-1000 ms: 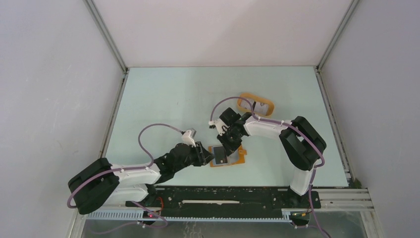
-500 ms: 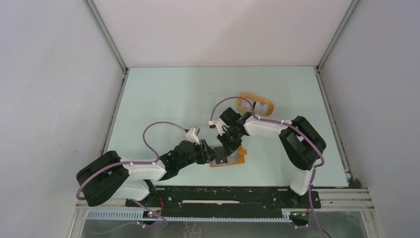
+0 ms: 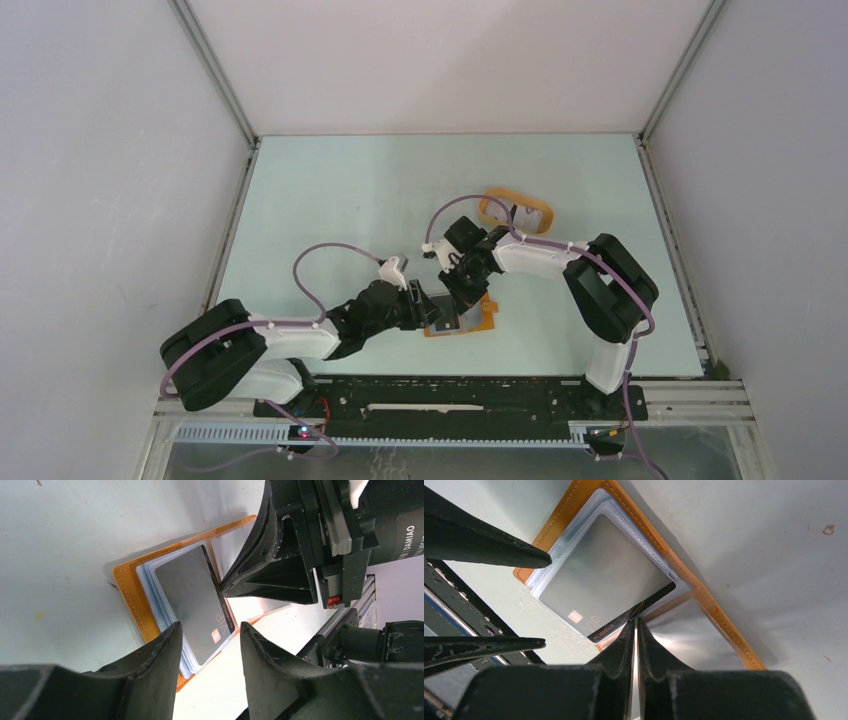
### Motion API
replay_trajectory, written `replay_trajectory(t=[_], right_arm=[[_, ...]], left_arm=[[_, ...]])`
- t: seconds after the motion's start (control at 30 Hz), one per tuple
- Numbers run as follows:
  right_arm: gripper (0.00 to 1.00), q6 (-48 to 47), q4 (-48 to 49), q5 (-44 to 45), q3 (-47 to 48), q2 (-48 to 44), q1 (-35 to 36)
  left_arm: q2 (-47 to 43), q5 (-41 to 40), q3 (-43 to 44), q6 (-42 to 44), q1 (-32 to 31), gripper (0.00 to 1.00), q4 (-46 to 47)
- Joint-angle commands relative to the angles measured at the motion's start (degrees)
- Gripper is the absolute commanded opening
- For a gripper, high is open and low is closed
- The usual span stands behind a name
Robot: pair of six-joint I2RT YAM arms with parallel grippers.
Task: Put the credit cards into the card holder
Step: Insert the credit card into the card holder.
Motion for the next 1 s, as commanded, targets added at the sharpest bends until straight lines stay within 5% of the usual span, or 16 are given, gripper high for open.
replay_trajectory(t=[0.0, 0.97], right_arm=[[0.11, 0.00, 0.03, -0.56, 1.24, 1.29, 0.00], [0.11, -0.11, -0.13, -0.87, 1.44, 1.40, -0.26]], left_arm=[[-0.61, -0.79, 3.52, 1.79, 0.20, 0.52, -2.08], [1.20, 0.06, 5.44, 2.13, 0.26, 0.56, -4.38]])
